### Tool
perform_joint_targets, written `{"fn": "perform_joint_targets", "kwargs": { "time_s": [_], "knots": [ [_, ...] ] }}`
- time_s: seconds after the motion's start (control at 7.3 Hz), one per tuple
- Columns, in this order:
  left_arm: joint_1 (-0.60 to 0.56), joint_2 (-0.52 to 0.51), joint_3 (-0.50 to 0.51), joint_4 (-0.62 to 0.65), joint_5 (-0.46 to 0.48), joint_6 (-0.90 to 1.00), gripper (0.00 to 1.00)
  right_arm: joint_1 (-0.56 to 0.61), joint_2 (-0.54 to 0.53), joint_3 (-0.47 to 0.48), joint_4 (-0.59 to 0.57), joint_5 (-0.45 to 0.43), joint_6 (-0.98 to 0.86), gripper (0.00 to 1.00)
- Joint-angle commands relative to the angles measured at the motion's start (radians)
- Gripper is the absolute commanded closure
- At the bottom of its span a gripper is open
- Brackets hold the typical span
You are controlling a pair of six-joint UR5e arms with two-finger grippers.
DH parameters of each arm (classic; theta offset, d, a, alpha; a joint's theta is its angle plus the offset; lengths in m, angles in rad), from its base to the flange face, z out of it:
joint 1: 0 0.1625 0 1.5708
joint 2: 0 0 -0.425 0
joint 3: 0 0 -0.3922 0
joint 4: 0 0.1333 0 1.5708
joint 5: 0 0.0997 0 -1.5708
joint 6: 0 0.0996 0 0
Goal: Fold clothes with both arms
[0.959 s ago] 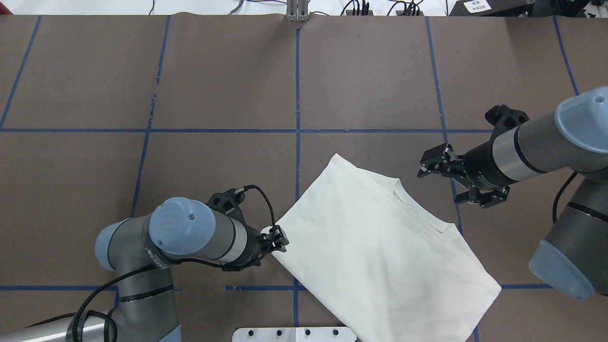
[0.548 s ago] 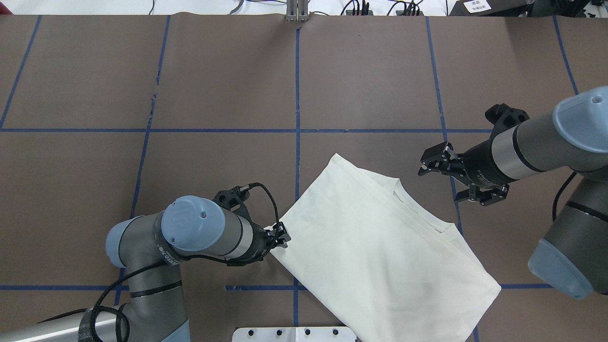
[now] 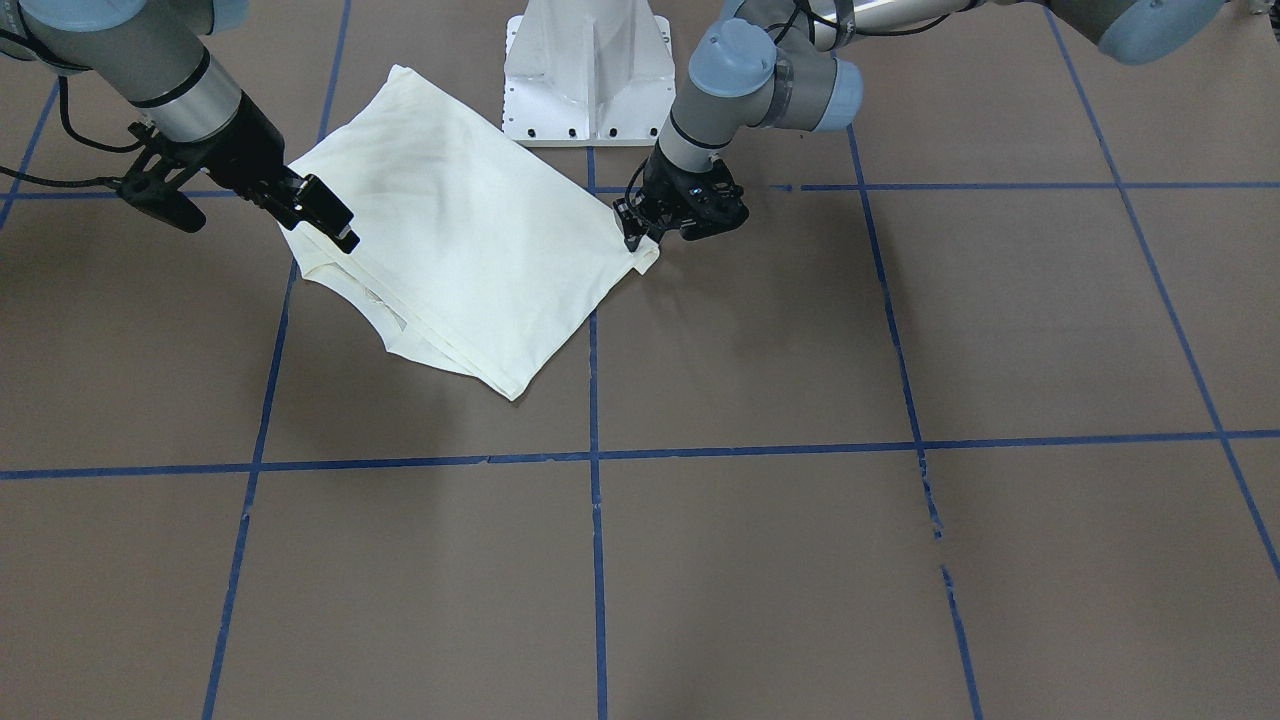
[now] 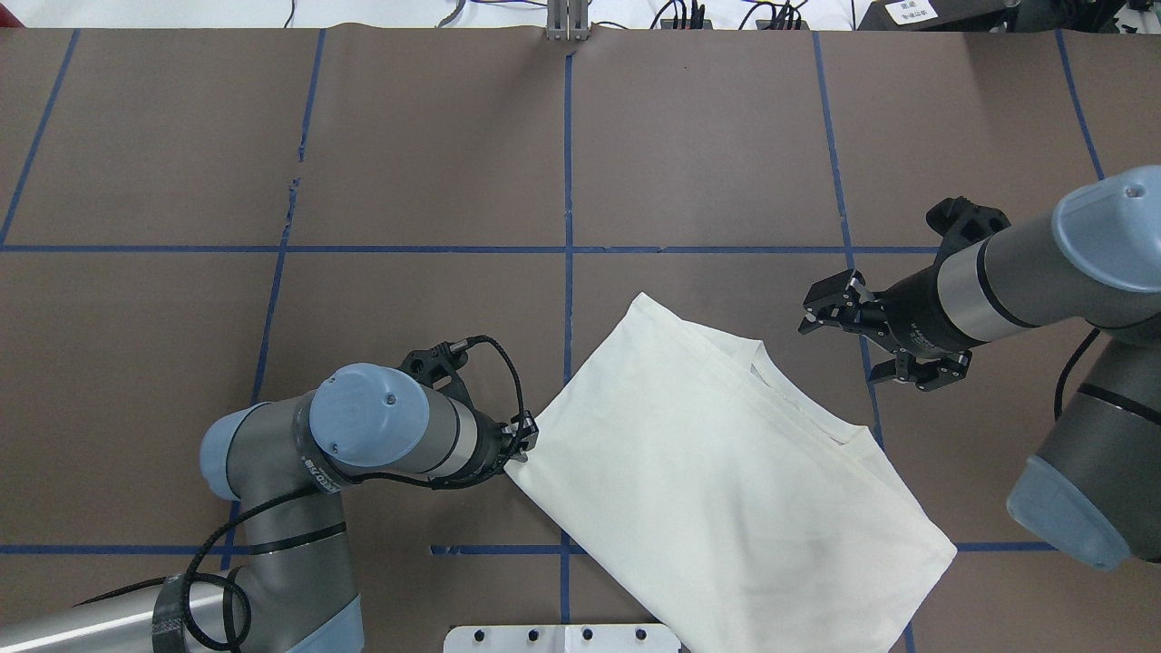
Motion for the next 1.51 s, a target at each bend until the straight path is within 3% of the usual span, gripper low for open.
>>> {"fn": "perform_joint_targets", "kwargs": {
  "time_s": [0.0, 0.27, 0.41, 0.82, 0.96, 1.1, 1.23, 1.37],
  "knots": [
    [-0.065, 0.000, -0.006, 0.038, 0.003, 0.104, 1.00, 0.000, -0.005, -0.001, 0.000, 0.000, 0.000, 0.00],
    [-0.187, -0.017, 0.009, 0.027, -0.001, 0.239, 1.00, 0.000, -0.006, 0.001, -0.001, 0.000, 0.000, 0.00],
    [-0.265, -0.078, 0.091, 0.013, -0.001, 0.256, 1.00, 0.000, -0.006, 0.001, -0.001, -0.005, 0.000, 0.00],
    [-0.433, -0.380, 0.632, -0.262, -0.005, 0.314, 1.00, -0.027, 0.014, -0.001, 0.003, -0.020, 0.000, 0.00],
    [-0.447, -0.455, 0.779, -0.357, -0.005, 0.328, 1.00, -0.066, 0.038, -0.001, 0.003, -0.078, 0.002, 0.00],
    [-0.446, -0.459, 0.775, -0.369, -0.011, 0.335, 0.53, -0.137, 0.053, -0.001, -0.001, -0.163, 0.011, 0.00],
    [-0.436, -0.374, 0.579, -0.334, -0.068, 0.315, 0.49, -0.217, 0.098, -0.023, -0.015, -0.280, 0.017, 0.00],
    [-0.412, -0.211, 0.305, -0.256, -0.156, 0.271, 0.49, -0.288, 0.130, -0.037, -0.059, -0.364, 0.029, 0.00]
  ]
}}
